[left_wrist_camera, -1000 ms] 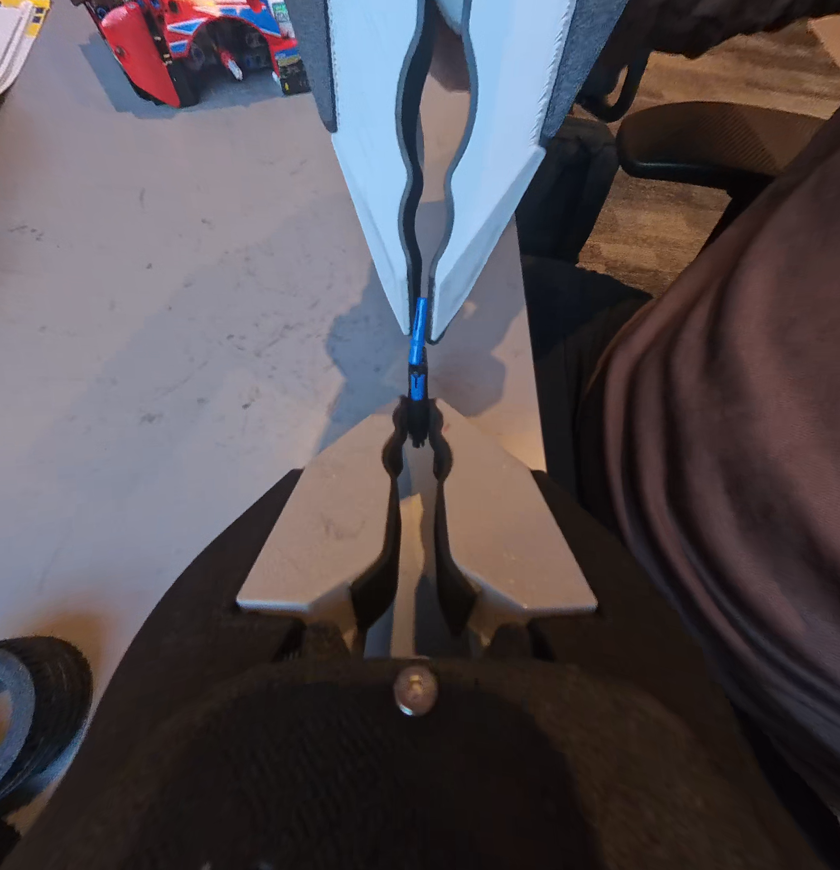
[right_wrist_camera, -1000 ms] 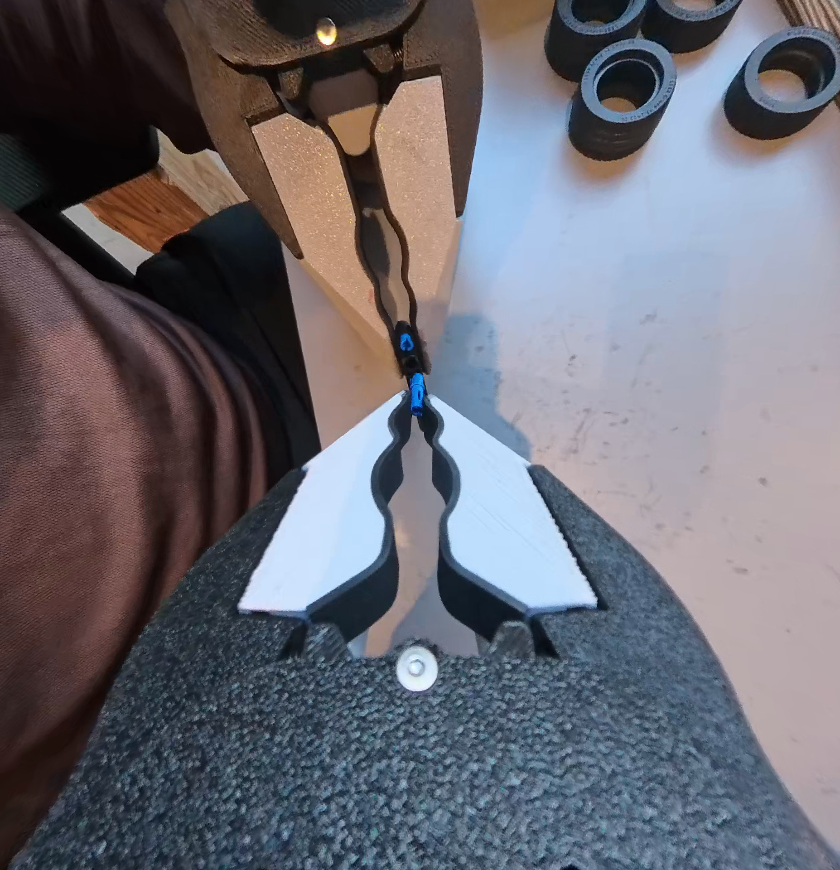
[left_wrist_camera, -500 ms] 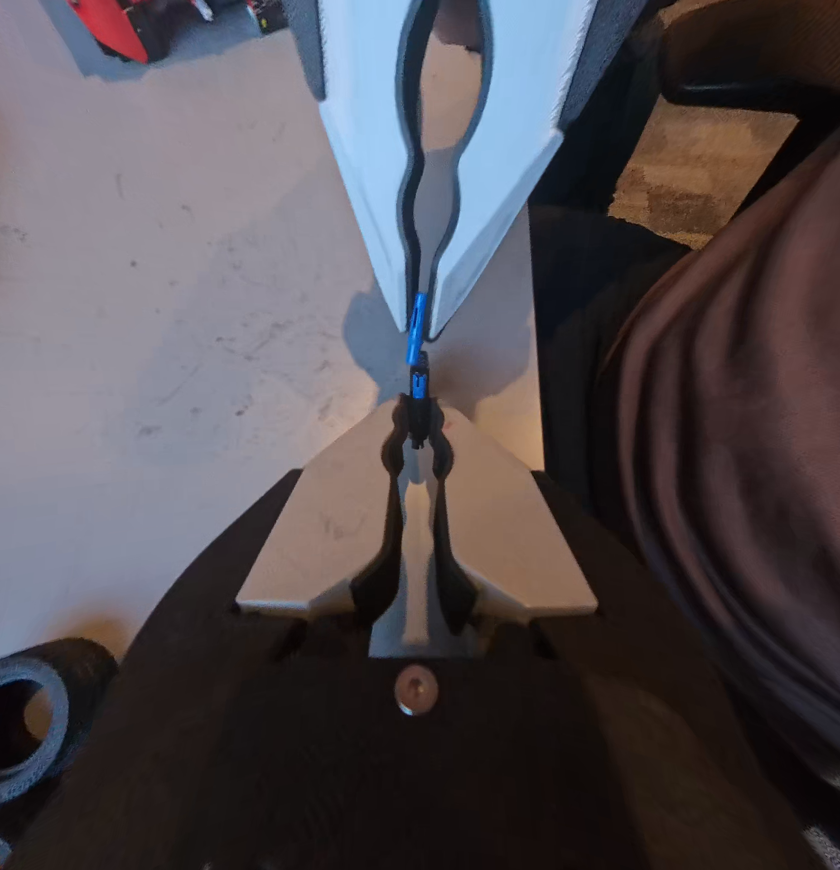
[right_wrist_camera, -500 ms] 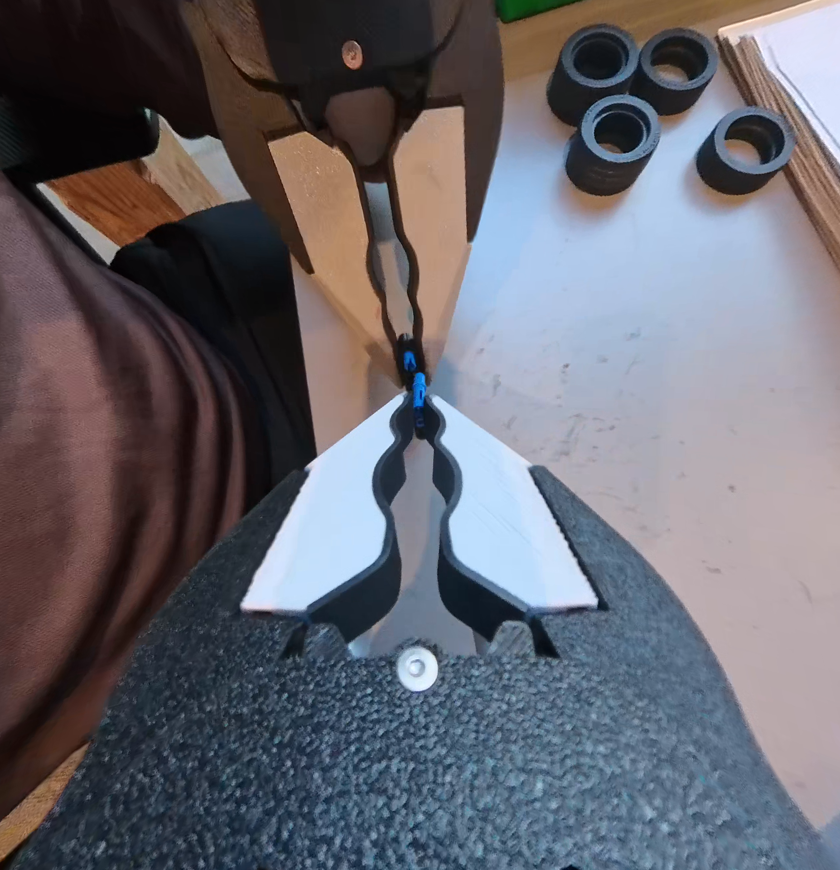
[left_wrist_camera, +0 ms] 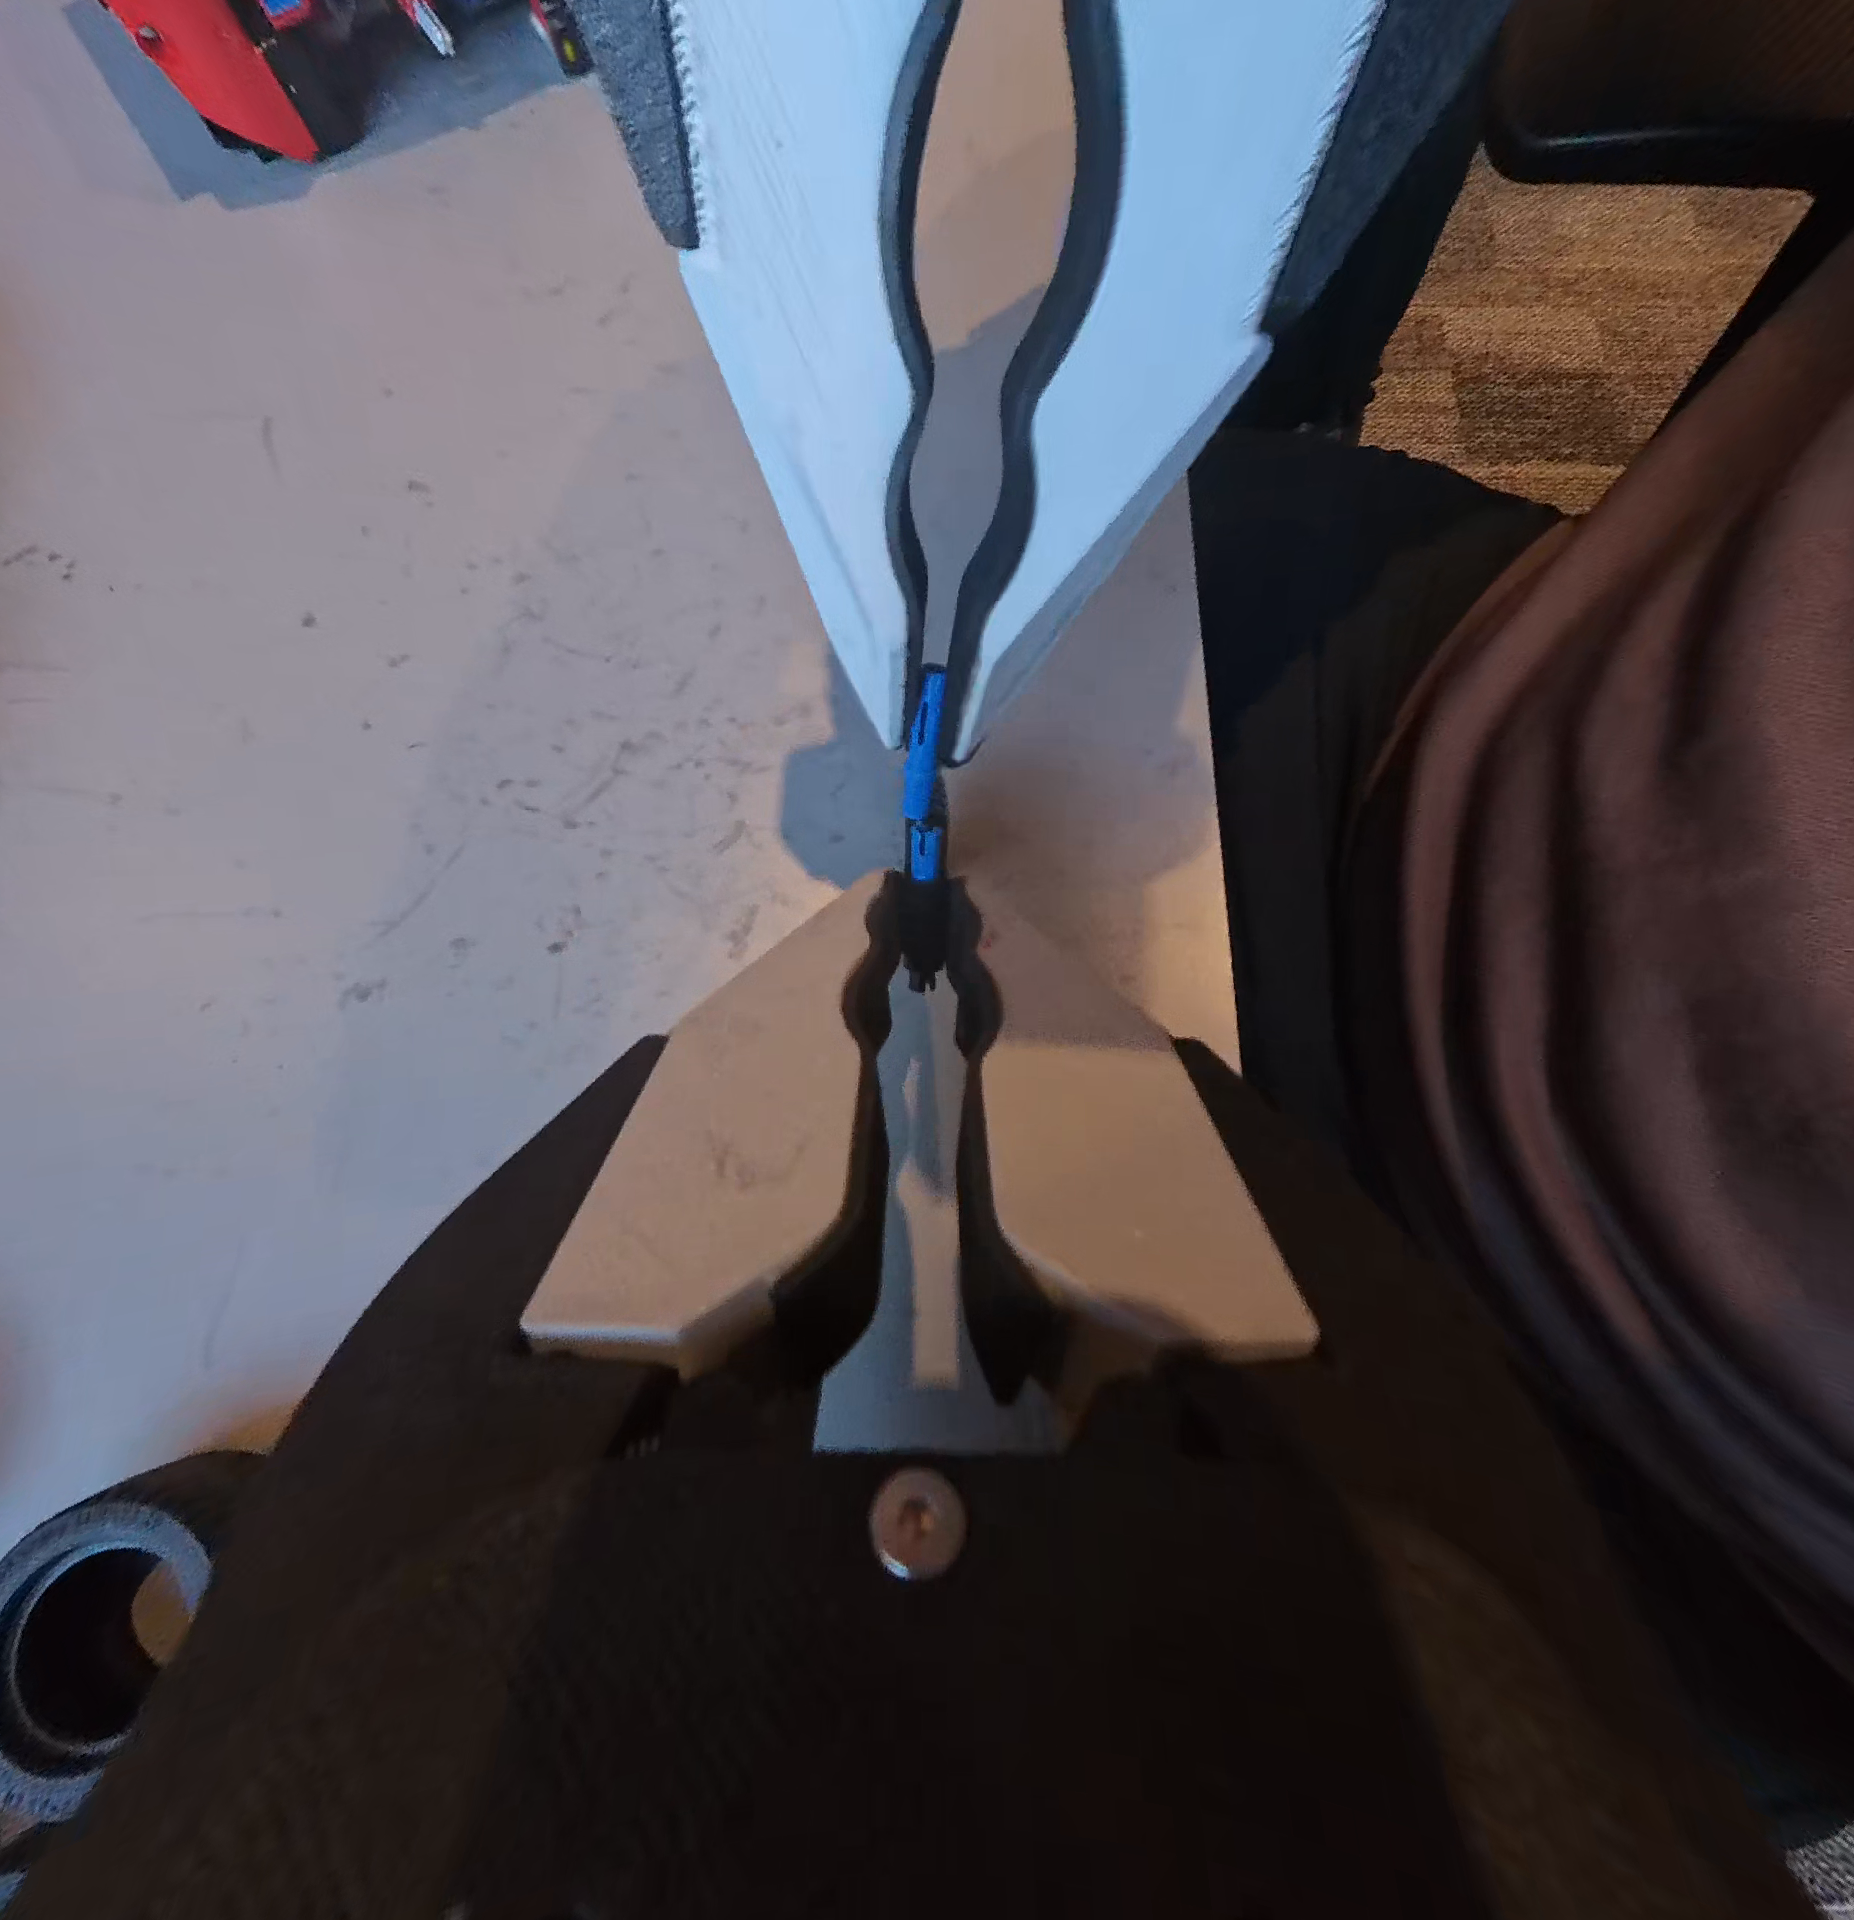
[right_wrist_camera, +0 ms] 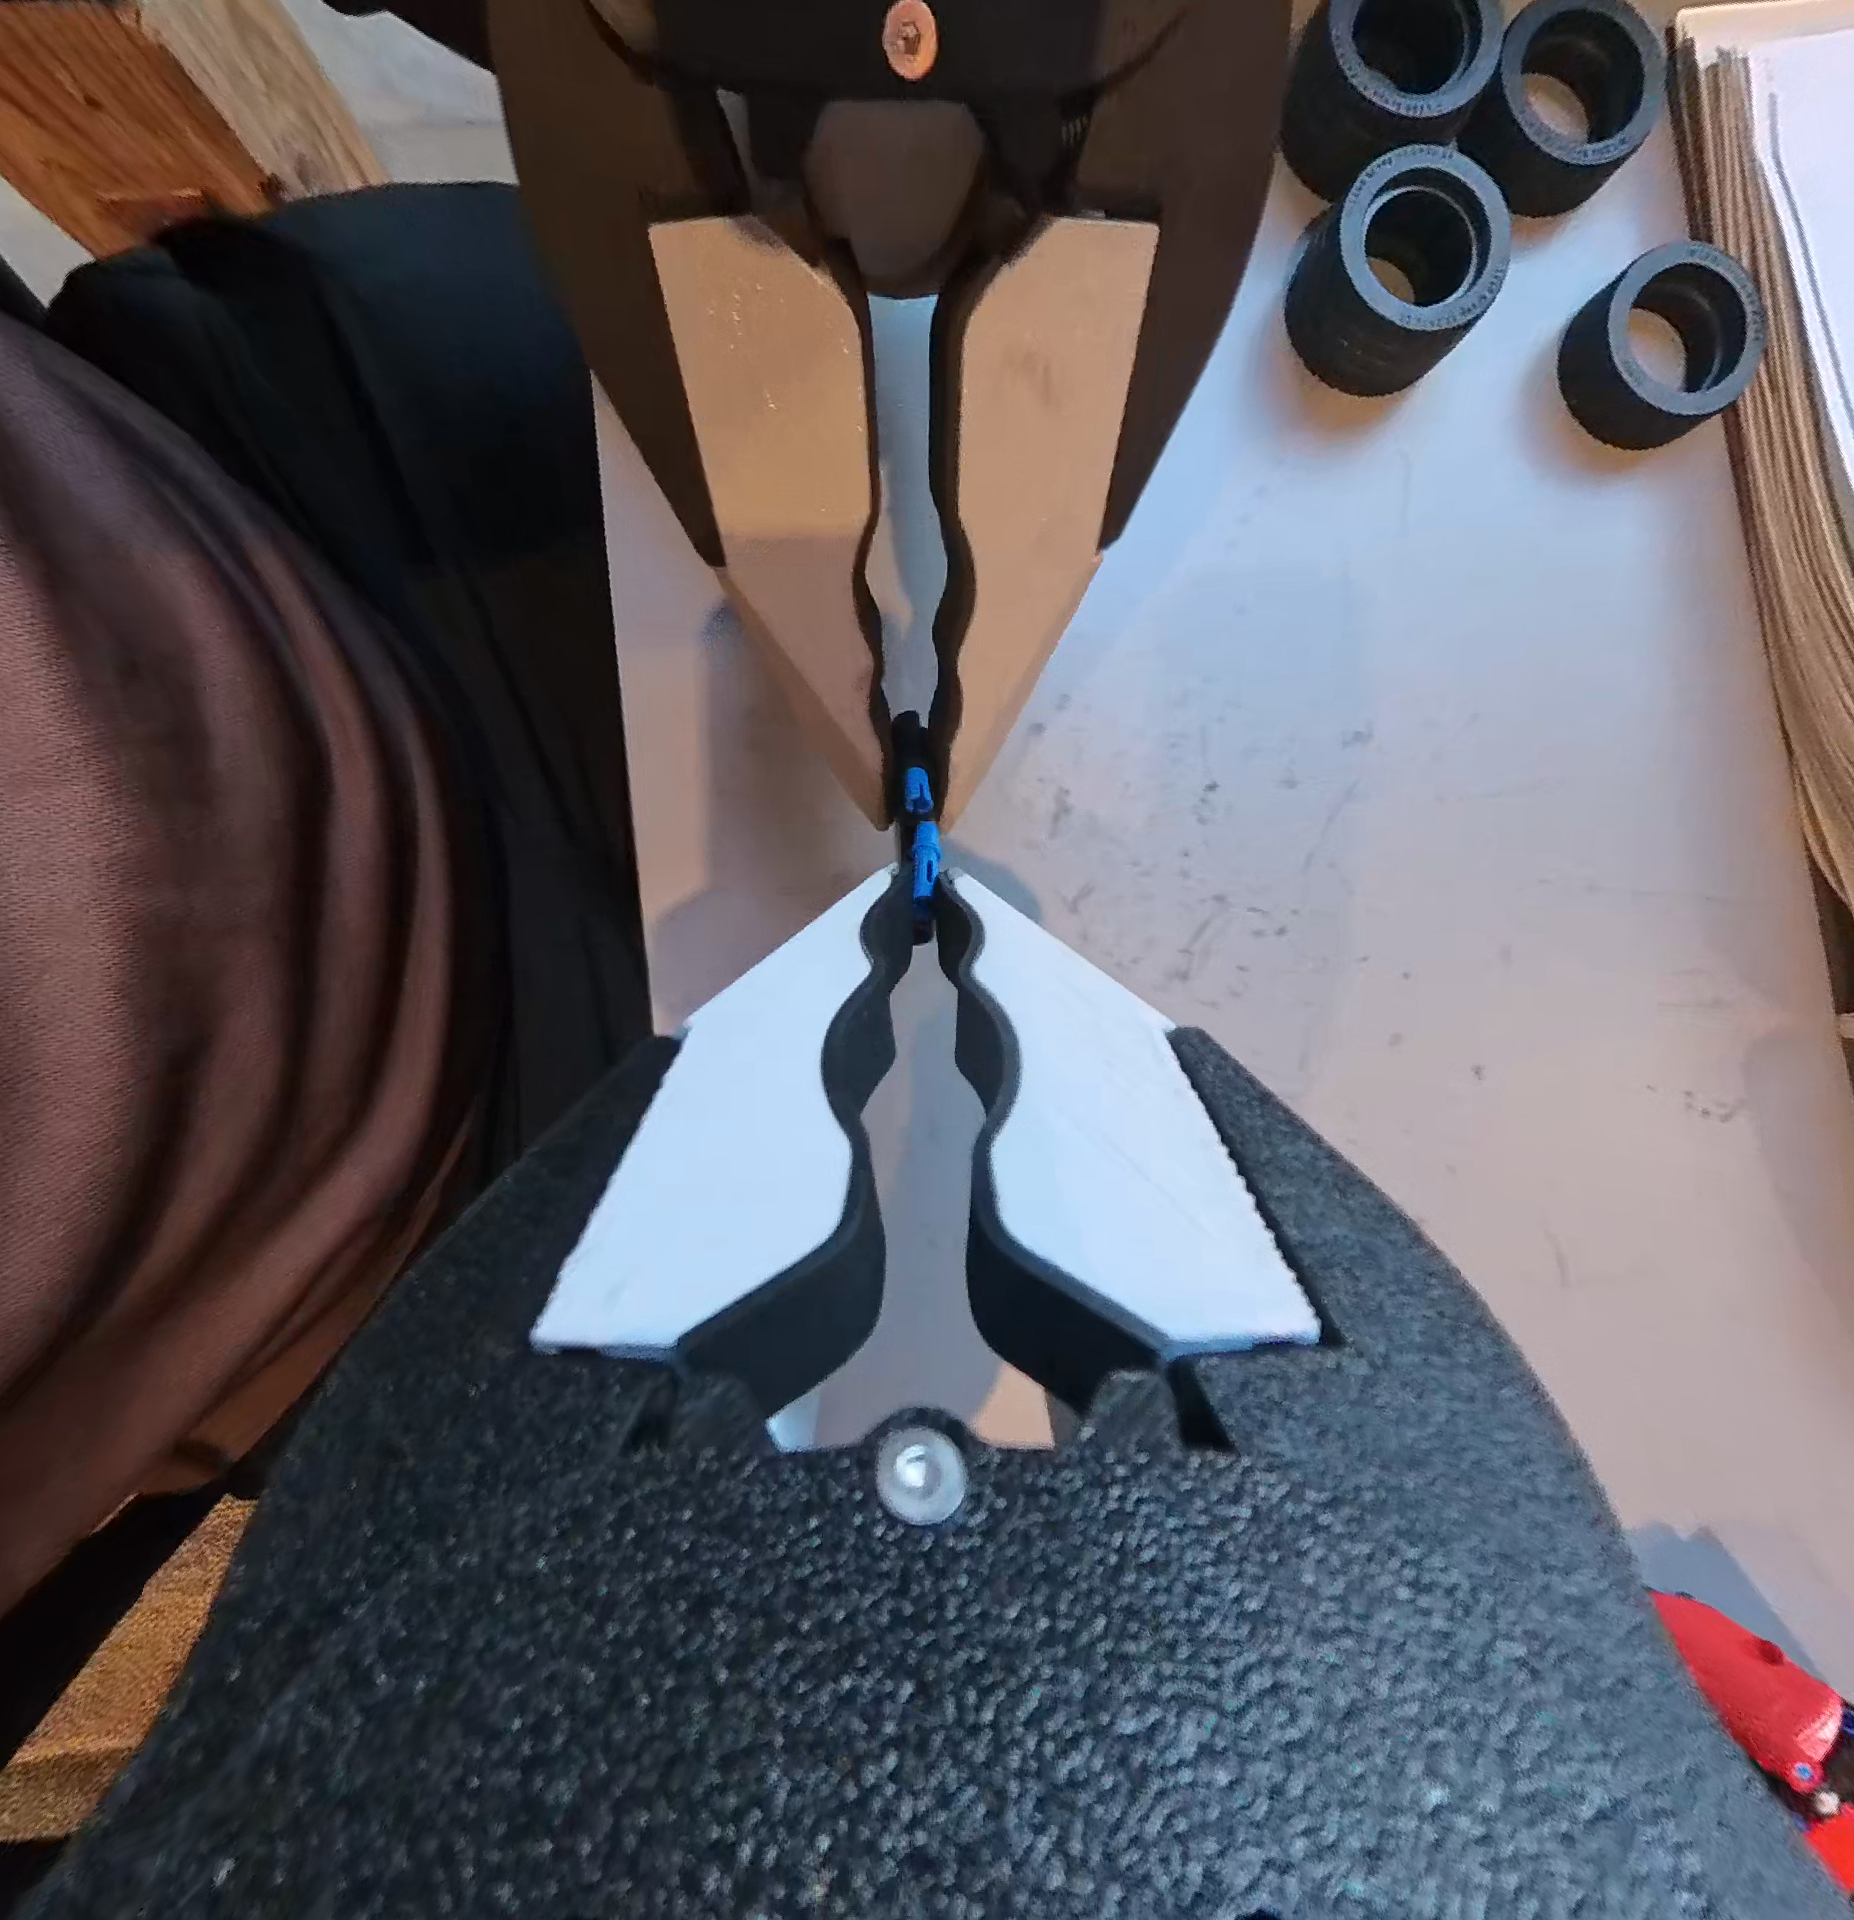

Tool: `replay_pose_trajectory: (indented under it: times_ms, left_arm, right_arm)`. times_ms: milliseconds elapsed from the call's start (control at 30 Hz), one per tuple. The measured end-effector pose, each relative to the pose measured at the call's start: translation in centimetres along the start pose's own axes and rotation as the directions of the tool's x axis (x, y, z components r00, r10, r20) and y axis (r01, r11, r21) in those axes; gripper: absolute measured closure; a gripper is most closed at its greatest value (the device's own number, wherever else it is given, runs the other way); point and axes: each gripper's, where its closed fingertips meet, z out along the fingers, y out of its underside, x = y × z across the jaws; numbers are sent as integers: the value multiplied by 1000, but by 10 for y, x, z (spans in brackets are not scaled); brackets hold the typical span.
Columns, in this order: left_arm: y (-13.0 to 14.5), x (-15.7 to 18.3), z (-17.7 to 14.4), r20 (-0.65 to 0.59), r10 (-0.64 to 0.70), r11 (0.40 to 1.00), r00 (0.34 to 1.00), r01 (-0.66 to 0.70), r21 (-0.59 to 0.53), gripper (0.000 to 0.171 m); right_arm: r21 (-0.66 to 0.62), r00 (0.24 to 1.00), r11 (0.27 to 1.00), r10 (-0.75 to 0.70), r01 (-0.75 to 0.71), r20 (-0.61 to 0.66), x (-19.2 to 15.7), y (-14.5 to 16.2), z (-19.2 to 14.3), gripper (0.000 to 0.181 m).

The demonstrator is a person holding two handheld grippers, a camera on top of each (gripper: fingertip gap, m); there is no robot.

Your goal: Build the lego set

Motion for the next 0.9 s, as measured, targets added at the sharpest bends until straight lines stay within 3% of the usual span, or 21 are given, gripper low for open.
replay_pose_trajectory:
  times_ms: [33, 900]
  left_arm:
    - [0, 0, 0, -2, -2, 1000, 1000, 2, 2, 166]
    - [1, -1, 2, -24, -59, 997, 998, 60, 53, 167]
  right_arm:
    - [-2, 1000, 1000, -4, 4, 4, -1, -1, 0, 178]
    - [-70, 999, 997, -43, 44, 24, 0, 1, 6, 178]
